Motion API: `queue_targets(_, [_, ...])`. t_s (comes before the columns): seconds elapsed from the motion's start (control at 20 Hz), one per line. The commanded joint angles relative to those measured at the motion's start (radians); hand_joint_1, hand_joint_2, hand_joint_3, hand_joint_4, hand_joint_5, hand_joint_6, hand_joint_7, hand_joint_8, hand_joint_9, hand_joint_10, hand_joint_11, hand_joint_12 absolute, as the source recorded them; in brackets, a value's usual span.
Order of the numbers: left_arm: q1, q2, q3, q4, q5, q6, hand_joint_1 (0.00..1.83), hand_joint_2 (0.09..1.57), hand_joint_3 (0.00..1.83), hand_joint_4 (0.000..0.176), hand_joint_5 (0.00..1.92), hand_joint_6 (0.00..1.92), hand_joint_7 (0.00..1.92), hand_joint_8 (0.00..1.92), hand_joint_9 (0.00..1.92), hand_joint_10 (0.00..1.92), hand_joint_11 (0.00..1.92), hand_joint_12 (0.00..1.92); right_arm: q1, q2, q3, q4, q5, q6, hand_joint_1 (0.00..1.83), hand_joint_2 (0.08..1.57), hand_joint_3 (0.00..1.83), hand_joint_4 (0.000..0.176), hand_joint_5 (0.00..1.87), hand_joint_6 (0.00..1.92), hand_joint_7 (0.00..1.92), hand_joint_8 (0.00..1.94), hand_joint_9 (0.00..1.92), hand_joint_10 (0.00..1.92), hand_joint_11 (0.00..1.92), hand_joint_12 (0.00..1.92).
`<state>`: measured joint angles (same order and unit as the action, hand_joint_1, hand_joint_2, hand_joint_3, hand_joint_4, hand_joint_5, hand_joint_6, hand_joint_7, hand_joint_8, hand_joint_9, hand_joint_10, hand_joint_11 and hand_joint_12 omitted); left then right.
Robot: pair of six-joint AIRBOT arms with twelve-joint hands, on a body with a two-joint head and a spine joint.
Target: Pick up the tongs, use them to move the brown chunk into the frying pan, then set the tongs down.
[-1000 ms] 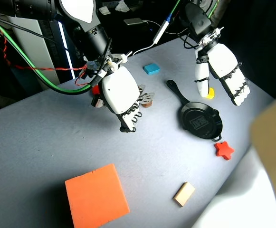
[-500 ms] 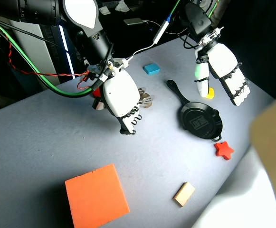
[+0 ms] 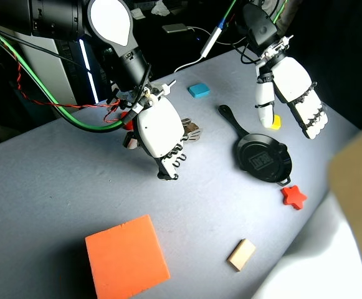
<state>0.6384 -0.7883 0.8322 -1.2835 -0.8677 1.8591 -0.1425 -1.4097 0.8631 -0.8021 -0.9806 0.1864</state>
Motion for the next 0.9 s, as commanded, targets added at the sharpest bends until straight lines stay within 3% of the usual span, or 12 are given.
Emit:
queue_targets(0.0, [-0.007,0.011,0.002,0.05,-0.085,0.003,0.0,1.33,0.0,0.0,0.03,0.01,0.05,0.01,0.0,0.0,0.0,0.0,-0.001,-0.002,0.001,-0.049,0.027,0.004,1.02,1.2,0.0,0.0,0.54,0.0,0.58,0.0,0.56,0.0,0.0,1.29])
queue_targets(0.3, [-0.006,0.011,0.003,0.05,-0.085,0.003,0.0,1.34,0.0,0.0,0.03,0.01,0.06,0.0,0.01,0.0,0.0,0.0,-0.005,-0.01,0.007,-0.051,0.034,0.001,1.05,1.18,0.0,0.0,0.61,0.02,0.64,0.02,0.61,0.02,0.0,1.34])
queue_targets(0.8, [-0.011,0.011,-0.002,0.05,-0.085,0.003,0.0,1.34,0.0,0.0,0.03,0.0,0.06,0.0,0.0,0.0,0.0,0.0,-0.006,-0.007,0.007,-0.051,0.033,-0.006,1.11,1.22,0.0,0.0,0.88,0.03,0.87,0.01,0.84,0.05,0.27,1.38])
queue_targets(0.85, [-0.011,0.011,-0.002,0.05,-0.085,0.003,0.0,1.34,0.0,0.0,0.01,0.0,0.04,0.0,0.0,0.0,0.0,0.0,-0.006,-0.007,0.007,-0.051,0.033,-0.007,1.1,1.17,0.11,0.0,0.79,1.03,0.9,0.0,0.86,0.04,0.31,1.4])
